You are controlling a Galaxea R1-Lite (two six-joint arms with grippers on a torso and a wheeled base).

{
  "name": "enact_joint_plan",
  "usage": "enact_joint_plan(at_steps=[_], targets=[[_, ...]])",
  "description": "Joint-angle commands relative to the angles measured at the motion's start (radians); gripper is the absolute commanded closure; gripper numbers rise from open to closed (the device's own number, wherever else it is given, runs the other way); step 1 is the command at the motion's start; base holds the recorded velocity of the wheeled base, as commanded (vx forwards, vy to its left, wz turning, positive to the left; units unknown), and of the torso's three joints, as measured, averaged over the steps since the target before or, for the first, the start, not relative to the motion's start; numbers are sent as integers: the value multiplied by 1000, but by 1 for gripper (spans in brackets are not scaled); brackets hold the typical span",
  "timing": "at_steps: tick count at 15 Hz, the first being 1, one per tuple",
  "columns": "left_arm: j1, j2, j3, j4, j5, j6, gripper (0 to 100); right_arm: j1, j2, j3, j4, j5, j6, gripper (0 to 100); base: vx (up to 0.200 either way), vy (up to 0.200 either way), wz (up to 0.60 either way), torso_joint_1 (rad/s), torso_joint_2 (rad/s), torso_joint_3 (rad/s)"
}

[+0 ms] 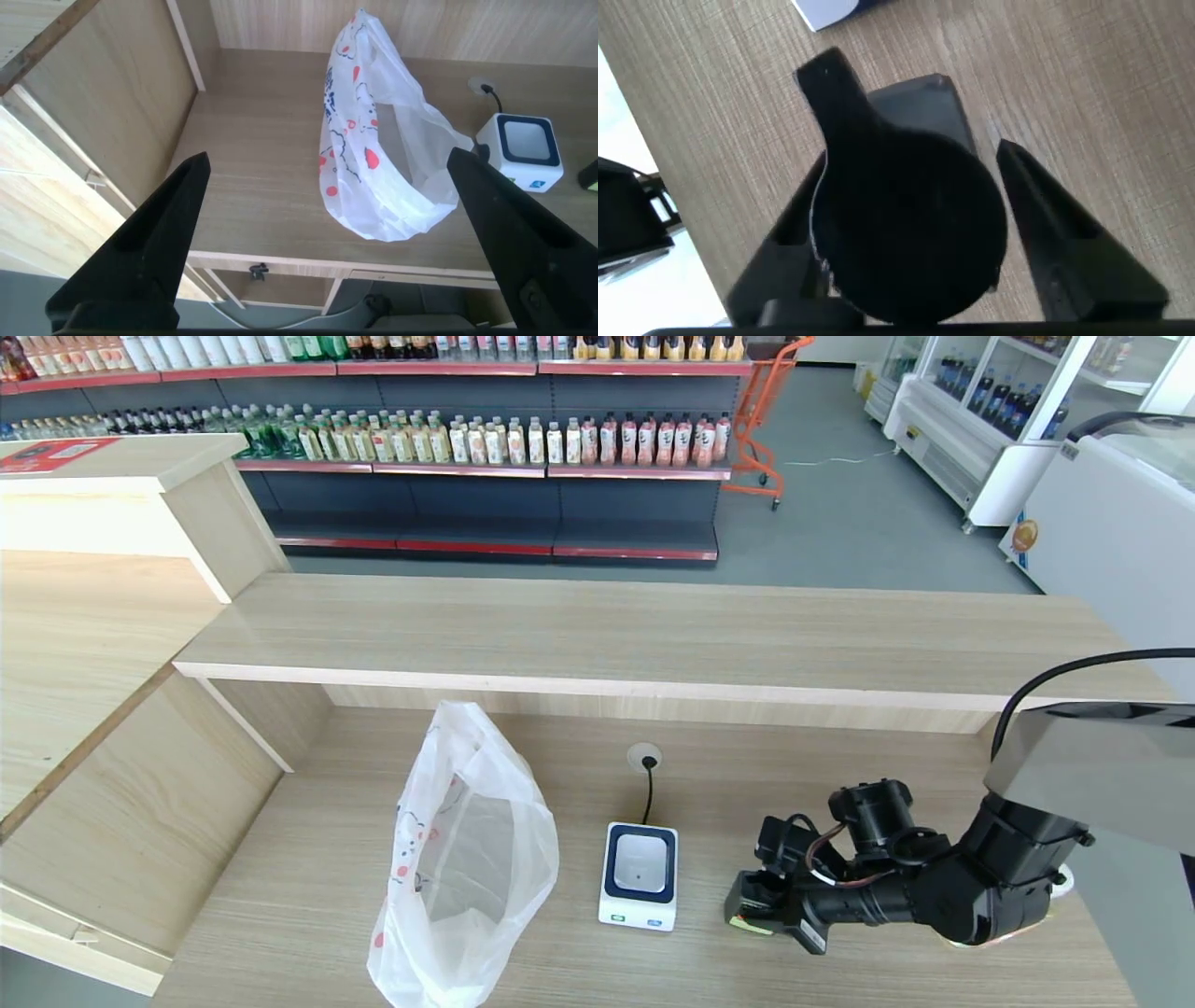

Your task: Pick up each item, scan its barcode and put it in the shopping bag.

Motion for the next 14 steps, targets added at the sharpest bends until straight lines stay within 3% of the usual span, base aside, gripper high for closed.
enact_joint_plan(at_steps=[1,6,8,11,12,14], targets=[[0,0,0,-1,0,-1,0,1,-23,-2,-16,2,5,100,0,0,0,0,0,0],[0,0,0,-1,0,1,0,-8,-148,50,-27,13,81,100,0,0,0,0,0,0],[0,0,0,-1,0,1,0,-65,-346,130,-29,11,216,100,0,0,0,0,0,0],[0,0,0,-1,0,1,0,-173,-561,271,-29,7,135,100,0,0,0,0,0,0],[0,0,0,-1,0,-1,0,-264,-664,339,-19,34,-155,100,0,0,0,0,0,0],[0,0,0,-1,0,-1,0,-290,-719,337,34,292,-557,100,0,0,0,0,0,0]])
